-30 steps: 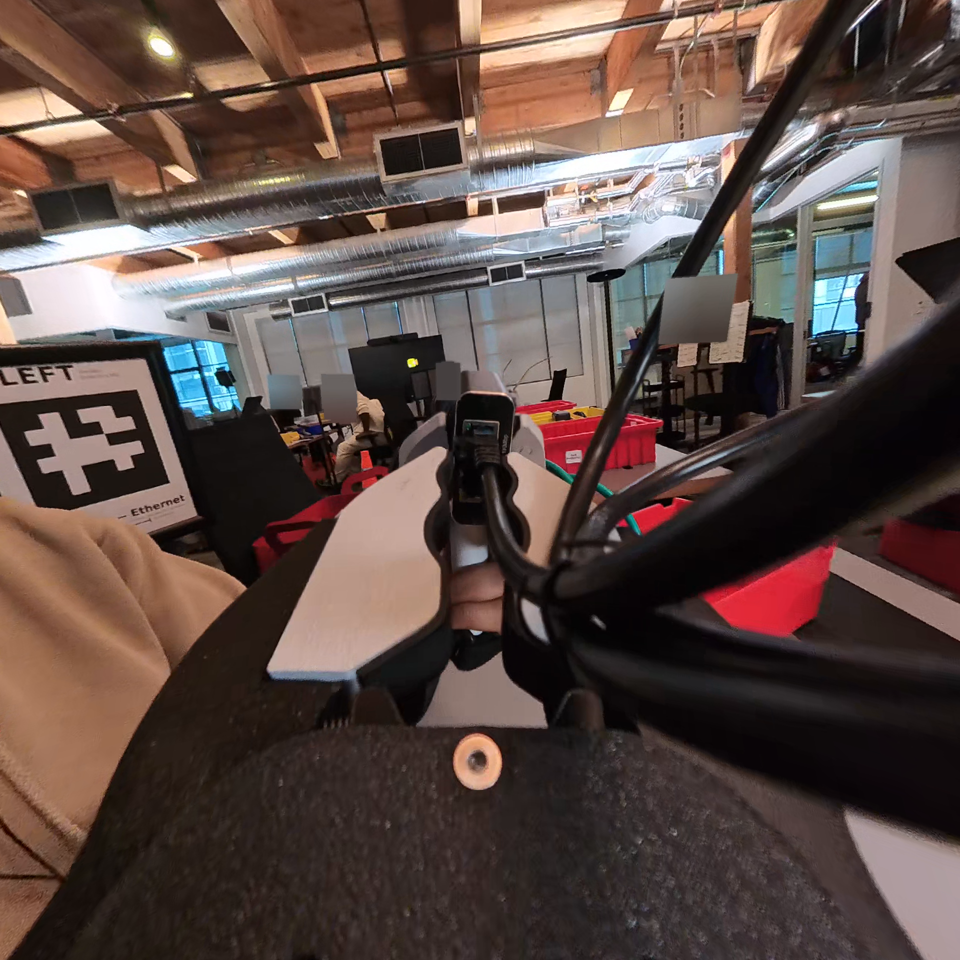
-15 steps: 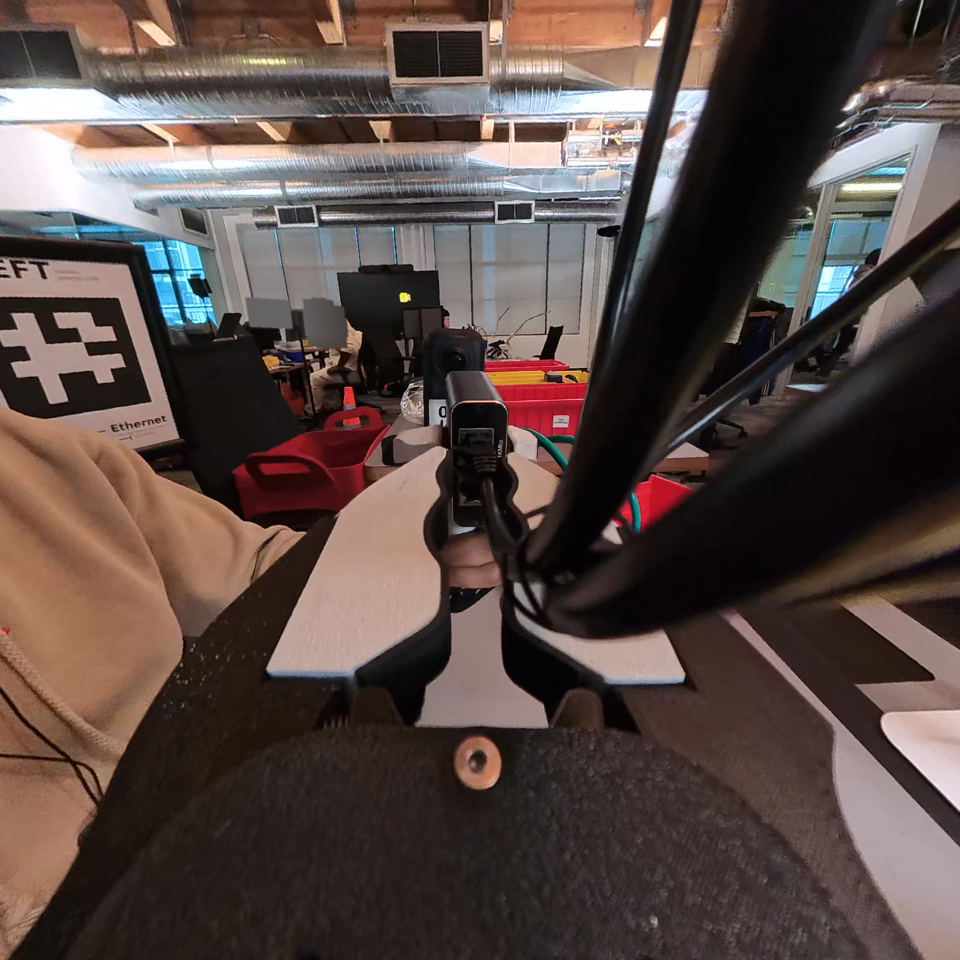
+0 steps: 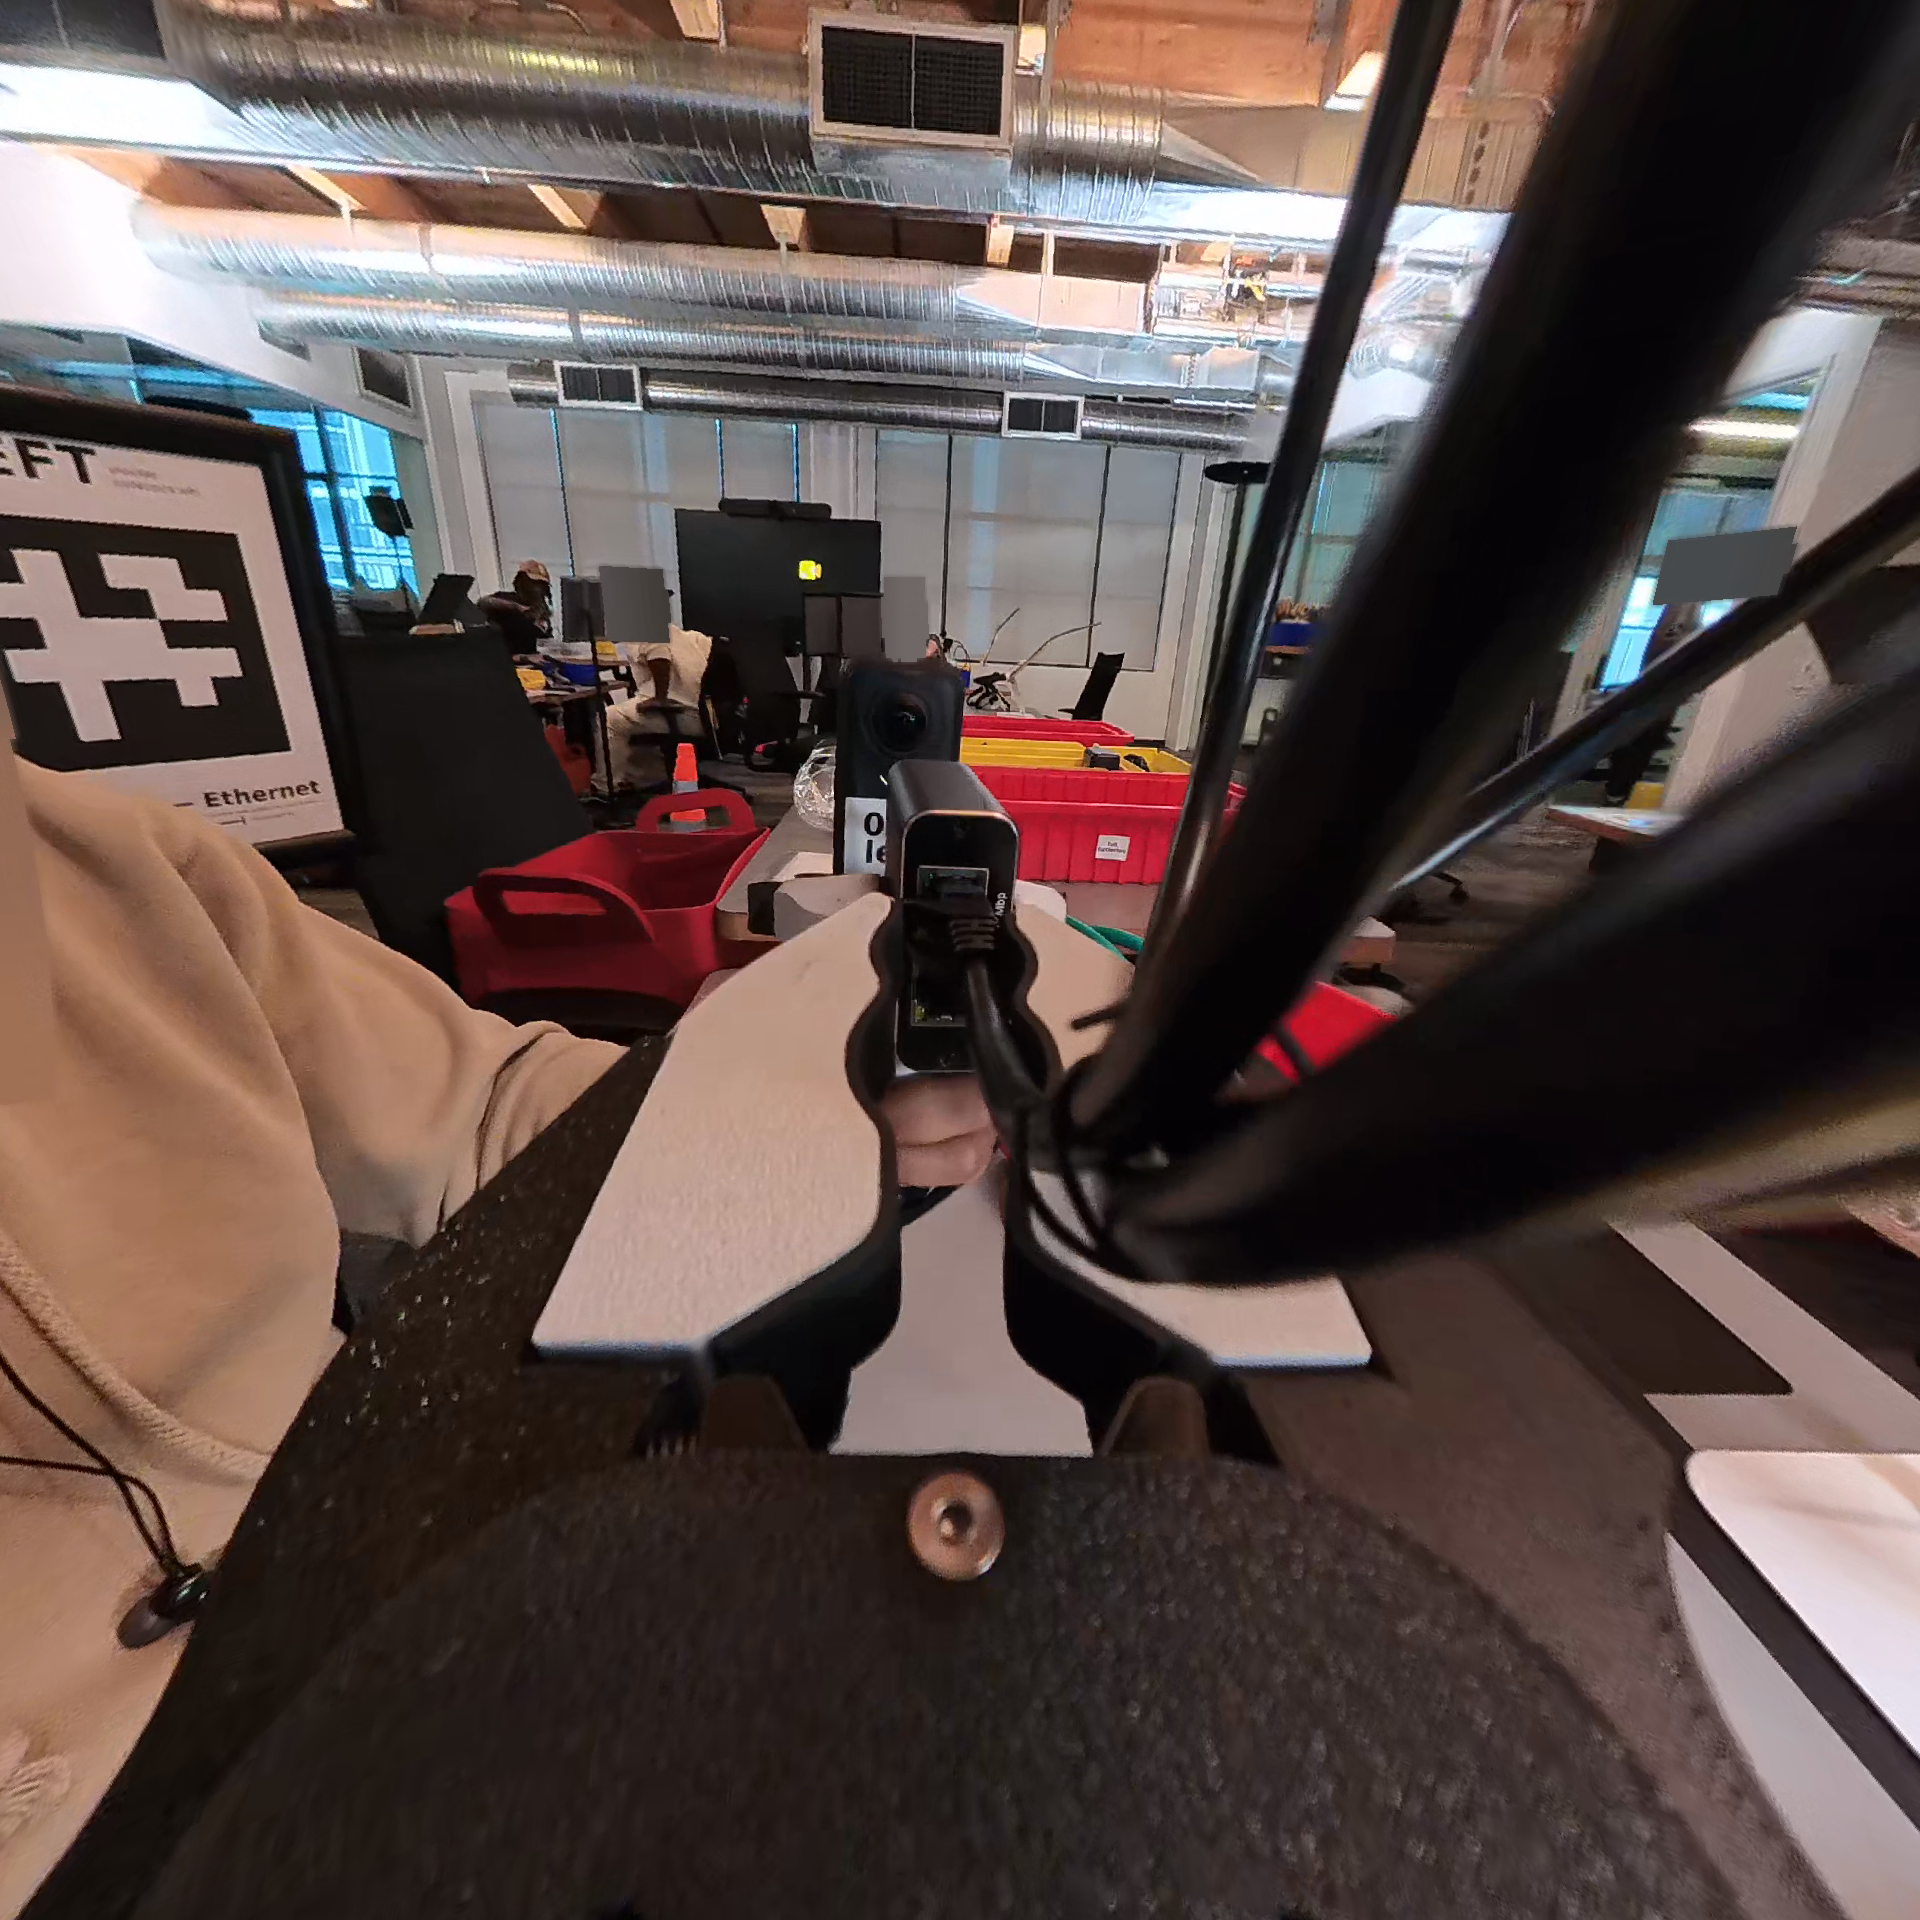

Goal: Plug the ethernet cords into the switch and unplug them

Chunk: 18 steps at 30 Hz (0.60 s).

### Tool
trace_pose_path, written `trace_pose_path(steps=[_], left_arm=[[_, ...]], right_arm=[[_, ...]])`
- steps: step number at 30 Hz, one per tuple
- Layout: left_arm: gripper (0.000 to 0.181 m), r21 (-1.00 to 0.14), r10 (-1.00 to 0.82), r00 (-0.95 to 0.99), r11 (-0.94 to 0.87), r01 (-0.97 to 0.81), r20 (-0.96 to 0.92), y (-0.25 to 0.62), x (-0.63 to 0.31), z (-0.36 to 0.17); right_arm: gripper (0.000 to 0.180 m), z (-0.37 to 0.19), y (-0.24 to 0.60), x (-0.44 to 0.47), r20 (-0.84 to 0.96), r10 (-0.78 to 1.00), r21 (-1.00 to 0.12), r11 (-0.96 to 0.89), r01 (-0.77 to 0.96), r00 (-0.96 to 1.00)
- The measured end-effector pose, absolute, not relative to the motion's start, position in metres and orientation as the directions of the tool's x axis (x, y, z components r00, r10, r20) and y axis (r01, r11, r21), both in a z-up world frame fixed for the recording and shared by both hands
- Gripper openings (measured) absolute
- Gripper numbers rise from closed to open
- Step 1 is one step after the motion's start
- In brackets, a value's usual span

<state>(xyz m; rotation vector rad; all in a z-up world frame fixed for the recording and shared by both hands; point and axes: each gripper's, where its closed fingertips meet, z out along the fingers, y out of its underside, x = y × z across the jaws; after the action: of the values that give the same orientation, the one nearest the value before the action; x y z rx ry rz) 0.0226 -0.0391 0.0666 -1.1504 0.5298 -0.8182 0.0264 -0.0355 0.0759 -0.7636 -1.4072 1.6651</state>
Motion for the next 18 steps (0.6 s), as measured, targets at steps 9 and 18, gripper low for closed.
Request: trace_pose_path(steps=[9,18], left_arm=[[0.026,-0.940,-0.804,0.592,0.160,0.300,0.051,-0.0404,0.0259,0.0669],[0.027,-0.926,-0.814,0.576,0.165,0.339,0.066,-0.0437,0.0228,0.0727]], right_arm=[[0.015,0.0757,-0.0372,0.0305,0.000,0.832,-0.980,-0.111,-0.166,-0.554],[0.014,0.0708,-0.0411,0.0281,-0.062,0.793,-0.977,-0.171,-0.125,-0.606]])
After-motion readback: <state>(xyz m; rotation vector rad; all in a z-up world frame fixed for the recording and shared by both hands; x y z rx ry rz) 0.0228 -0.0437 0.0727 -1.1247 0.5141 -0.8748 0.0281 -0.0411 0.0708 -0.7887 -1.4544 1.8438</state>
